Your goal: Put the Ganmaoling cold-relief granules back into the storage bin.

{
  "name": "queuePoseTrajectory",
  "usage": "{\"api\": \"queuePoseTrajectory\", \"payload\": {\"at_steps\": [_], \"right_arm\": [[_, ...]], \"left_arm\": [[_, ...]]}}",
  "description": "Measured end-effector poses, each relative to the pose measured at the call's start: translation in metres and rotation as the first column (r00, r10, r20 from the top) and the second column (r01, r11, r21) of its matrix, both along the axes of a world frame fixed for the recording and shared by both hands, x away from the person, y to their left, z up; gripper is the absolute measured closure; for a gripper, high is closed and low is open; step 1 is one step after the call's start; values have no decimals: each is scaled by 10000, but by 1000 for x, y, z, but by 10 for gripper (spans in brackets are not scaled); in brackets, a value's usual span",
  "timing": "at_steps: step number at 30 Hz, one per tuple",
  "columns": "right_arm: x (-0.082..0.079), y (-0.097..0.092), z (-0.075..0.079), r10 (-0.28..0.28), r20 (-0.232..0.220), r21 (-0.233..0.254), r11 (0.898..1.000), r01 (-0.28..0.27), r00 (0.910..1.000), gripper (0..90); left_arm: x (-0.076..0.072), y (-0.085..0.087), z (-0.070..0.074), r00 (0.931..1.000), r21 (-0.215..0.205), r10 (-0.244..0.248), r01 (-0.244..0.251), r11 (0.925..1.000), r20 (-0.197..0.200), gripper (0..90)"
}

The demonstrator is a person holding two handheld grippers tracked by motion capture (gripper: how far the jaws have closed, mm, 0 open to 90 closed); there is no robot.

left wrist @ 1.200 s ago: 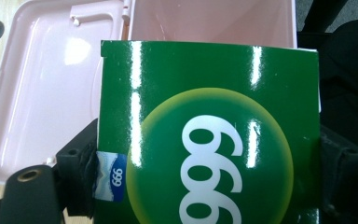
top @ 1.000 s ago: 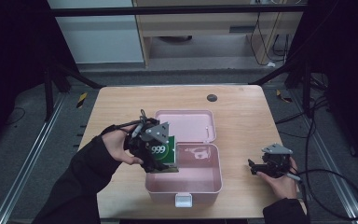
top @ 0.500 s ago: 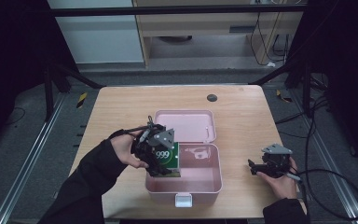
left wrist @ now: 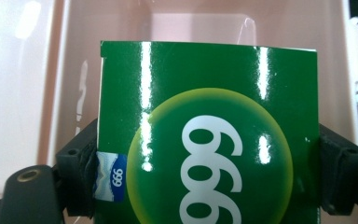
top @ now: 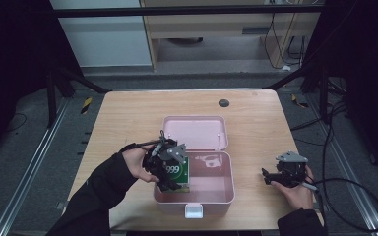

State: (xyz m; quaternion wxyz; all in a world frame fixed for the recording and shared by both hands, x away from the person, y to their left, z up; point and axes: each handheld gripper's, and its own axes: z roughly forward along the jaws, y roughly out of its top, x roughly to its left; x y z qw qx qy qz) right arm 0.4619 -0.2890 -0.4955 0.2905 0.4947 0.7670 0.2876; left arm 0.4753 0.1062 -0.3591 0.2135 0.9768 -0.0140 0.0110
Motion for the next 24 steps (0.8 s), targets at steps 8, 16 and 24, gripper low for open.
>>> {"api": "queuePoseTrajectory", "payload": {"at_steps": [8,16,24], "right_arm": [[0,0,-1,4,-13,-29,10000,-4,10000,53],[0,1,-1,23,-52,-33,10000,-23,10000,54],[0,0,-1,10,-85,-57,10000,-11,10000,46]], "left_arm": [[2,0,-13,9999,212,43,-40,9998,-139,144],[3,-1,-27,9998,472,31,-21,9989,-202,143],[4,-3,-38,9997,680,-62,78,9977,-234,139]]}}
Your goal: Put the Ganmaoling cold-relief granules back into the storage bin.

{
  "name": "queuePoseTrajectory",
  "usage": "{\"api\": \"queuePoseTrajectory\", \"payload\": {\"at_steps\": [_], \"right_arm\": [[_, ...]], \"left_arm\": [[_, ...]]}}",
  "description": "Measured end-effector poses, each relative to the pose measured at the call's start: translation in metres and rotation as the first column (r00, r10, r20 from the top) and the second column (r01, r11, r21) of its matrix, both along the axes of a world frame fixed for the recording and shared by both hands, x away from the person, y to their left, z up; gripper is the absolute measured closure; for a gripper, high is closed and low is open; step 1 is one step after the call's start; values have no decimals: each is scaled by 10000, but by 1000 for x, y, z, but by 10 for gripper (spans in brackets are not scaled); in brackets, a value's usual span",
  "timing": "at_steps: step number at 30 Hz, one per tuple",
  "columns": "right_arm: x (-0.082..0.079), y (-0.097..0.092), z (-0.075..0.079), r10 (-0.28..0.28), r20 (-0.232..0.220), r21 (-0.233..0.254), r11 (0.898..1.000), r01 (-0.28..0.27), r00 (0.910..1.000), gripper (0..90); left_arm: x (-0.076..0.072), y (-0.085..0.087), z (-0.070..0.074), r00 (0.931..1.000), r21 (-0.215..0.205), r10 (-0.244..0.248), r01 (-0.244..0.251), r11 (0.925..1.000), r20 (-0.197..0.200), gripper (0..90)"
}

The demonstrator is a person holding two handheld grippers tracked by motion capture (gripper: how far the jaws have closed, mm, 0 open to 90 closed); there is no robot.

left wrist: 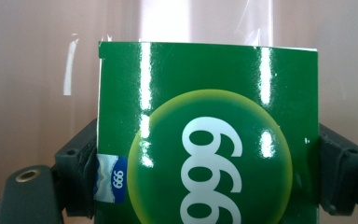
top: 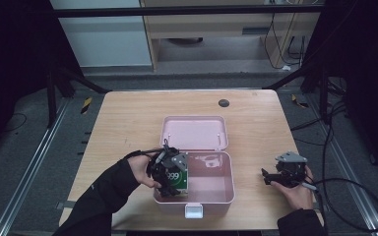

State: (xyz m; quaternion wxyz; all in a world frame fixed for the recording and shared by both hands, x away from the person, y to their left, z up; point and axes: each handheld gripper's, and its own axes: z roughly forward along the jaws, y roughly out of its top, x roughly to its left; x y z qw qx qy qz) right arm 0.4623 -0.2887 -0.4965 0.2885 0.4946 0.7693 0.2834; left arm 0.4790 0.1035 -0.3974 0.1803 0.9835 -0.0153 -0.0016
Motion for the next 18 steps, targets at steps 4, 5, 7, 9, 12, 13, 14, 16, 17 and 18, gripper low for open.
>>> {"api": "queuePoseTrajectory", "payload": {"at_steps": [4,5,7,9,12,13,14,16,17,18], "right_arm": [[0,0,0,27,8,-36,10000,-27,10000,46],[0,0,0,26,6,-31,10000,-26,10000,45],[0,0,0,32,9,-39,10000,-32,10000,44],[0,0,0,23,-2,-31,10000,-23,10000,43],[0,0,0,13,-1,-33,10000,-13,10000,42],[0,0,0,13,-14,-42,10000,-13,10000,41],[0,0,0,12,-4,-40,10000,-12,10000,41],[0,0,0,22,-2,-34,10000,-22,10000,40],[0,0,0,4,-17,-35,10000,-4,10000,40],[0,0,0,-2,-19,-14,10000,2,10000,40]], "left_arm": [[0,0,-1,10000,45,16,-16,10000,-38,132],[0,0,-1,10000,45,16,-16,10000,-38,130],[0,-1,-1,10000,70,41,-40,10000,-54,128],[1,0,-1,10000,86,73,-72,9999,-31,124],[0,2,1,9999,-92,125,-125,9999,44,116],[0,2,3,9999,-127,108,-107,9999,58,116],[0,4,7,9998,-216,143,-140,9997,148,117],[-1,5,9,9997,-310,172,-167,9994,168,118],[-1,6,11,9996,-379,152,-144,9992,217,119],[-3,9,18,9993,-703,169,-146,9974,331,123]]}}
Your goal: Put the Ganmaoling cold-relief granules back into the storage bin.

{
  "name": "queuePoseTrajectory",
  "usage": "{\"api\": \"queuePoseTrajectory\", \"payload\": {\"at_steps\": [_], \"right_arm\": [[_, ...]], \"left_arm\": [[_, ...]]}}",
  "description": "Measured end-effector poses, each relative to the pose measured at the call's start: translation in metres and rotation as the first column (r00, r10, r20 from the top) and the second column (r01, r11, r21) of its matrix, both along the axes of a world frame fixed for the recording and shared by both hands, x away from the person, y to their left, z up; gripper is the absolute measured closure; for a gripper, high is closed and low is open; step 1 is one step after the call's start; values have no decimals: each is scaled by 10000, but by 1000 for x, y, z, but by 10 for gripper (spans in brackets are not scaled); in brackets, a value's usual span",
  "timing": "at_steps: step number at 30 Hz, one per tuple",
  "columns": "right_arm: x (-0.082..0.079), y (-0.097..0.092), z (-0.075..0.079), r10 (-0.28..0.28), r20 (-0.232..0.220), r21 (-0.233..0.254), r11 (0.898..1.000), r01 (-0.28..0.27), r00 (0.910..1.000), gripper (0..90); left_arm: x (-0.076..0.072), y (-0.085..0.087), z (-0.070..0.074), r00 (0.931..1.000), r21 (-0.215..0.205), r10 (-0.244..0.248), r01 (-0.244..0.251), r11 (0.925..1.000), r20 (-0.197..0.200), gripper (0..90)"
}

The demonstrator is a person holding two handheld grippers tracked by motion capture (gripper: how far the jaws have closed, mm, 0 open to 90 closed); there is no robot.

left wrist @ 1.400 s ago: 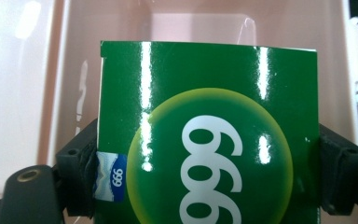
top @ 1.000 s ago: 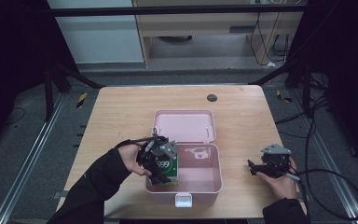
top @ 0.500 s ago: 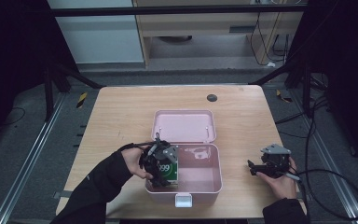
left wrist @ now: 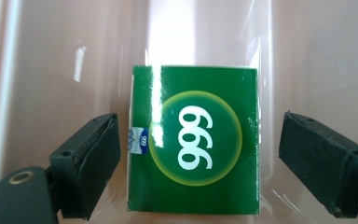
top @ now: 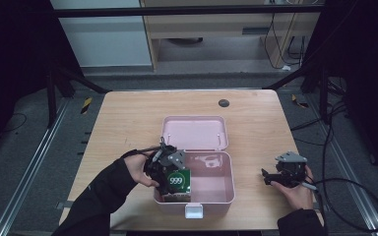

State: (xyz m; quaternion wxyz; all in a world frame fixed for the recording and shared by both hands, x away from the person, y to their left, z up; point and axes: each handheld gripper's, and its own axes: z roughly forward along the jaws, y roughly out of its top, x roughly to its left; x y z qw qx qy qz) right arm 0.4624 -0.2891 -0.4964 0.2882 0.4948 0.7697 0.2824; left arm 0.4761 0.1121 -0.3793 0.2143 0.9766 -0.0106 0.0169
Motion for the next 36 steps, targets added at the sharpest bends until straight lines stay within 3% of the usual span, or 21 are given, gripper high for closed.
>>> {"api": "queuePoseTrajectory", "payload": {"at_steps": [1,2,3,9,12,14,18,25,26,27,28,29,30,31,34,36], "right_arm": [[0,0,0,0,0,0,10000,0,10000,40],[0,0,0,-43,14,62,10000,43,10000,41],[0,0,0,-43,14,62,10000,43,10000,41],[-1,-1,1,-142,-39,134,9998,143,9999,46],[-1,-1,2,-149,-35,137,9998,149,9999,50],[-1,-1,2,-144,-34,131,9998,145,9999,50],[-1,-1,2,-169,-26,137,9998,170,9999,51],[-1,-1,1,-167,-27,106,9998,168,9999,49],[-1,-1,1,-166,-9,108,9998,166,9999,49],[-1,-1,1,-166,-9,108,9998,166,9999,49],[-1,-1,1,-182,-22,122,9998,183,9998,47],[-1,-1,1,-182,-22,122,9998,183,9998,47],[-1,-1,1,-190,-46,119,9997,191,9998,46],[-1,-1,1,-190,-46,119,9997,191,9998,46],[-1,-1,0,-220,-62,111,9997,220,9997,45],[-1,-1,0,-222,-62,128,9997,223,9997,45]], "left_arm": [[0,0,0,10000,0,0,0,10000,0,127],[-2,4,8,9999,-474,99,-98,9988,28,132],[-2,4,8,9999,-474,99,-98,9988,28,138],[-9,24,33,9974,-1378,577,-511,9891,439,174],[-13,44,44,9929,-1920,1034,-905,9772,582,200],[-14,50,46,9916,-1962,1148,-1011,9753,597,204],[-18,75,49,9852,-2347,1594,-1406,9618,630,222],[-22,109,33,9681,-2366,2446,-2254,9451,550,233],[-21,117,25,9604,-2376,2748,-2569,9368,454,233],[-21,117,25,9604,-2376,2748,-2569,9368,454,233],[-20,125,16,9535,-2410,2998,-2841,9280,305,232],[-20,125,16,9535,-2410,2998,-2841,9280,305,229],[-18,132,6,9453,-2404,3255,-3110,9195,222,227],[-18,132,6,9453,-2404,3255,-3110,9195,222,226],[-16,140,-8,9311,-2409,3648,-3538,9038,14,222],[-15,145,-18,9232,-2276,3843,-3762,8981,-94,217]]}}
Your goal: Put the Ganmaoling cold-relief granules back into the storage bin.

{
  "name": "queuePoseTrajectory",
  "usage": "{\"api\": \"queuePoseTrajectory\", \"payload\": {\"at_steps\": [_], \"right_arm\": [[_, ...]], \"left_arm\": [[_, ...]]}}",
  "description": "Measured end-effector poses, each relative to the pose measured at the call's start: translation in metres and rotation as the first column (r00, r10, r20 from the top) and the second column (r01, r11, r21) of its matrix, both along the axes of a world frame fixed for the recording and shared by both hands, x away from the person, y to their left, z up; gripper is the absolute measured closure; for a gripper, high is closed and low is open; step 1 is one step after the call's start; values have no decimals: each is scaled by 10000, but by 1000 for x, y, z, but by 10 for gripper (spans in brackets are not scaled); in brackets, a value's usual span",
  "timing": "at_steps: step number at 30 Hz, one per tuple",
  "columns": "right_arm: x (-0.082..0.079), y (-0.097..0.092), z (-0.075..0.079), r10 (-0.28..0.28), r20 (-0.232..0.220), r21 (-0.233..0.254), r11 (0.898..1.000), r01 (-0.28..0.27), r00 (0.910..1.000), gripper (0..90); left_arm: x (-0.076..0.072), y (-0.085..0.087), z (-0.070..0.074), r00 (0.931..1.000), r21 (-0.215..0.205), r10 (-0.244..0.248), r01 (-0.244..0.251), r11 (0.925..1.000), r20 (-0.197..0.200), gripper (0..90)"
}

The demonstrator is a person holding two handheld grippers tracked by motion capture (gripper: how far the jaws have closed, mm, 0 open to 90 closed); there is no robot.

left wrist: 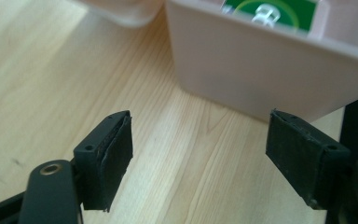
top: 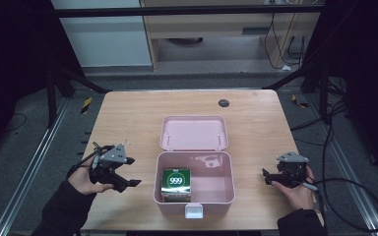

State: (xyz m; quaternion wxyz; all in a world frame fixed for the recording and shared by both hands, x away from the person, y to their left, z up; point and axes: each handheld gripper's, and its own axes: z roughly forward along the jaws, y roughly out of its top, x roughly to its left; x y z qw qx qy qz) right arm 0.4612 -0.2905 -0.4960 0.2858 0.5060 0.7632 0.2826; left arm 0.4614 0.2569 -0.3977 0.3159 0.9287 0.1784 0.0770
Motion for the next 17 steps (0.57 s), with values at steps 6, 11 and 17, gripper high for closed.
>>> {"api": "queuePoseTrajectory", "payload": {"at_steps": [6,11,17], "right_arm": [[0,0,0,-37,-24,39,10000,37,10000,42],[0,0,-1,-41,-17,-12,10000,41,10000,38],[0,-1,-1,-52,0,7,10000,52,10000,37]], "left_arm": [[2,12,-27,9983,13,420,-420,9991,-393,204],[4,16,-44,9966,236,599,-587,9980,-558,192],[4,16,-49,9966,425,493,-466,9980,-658,181]]}}
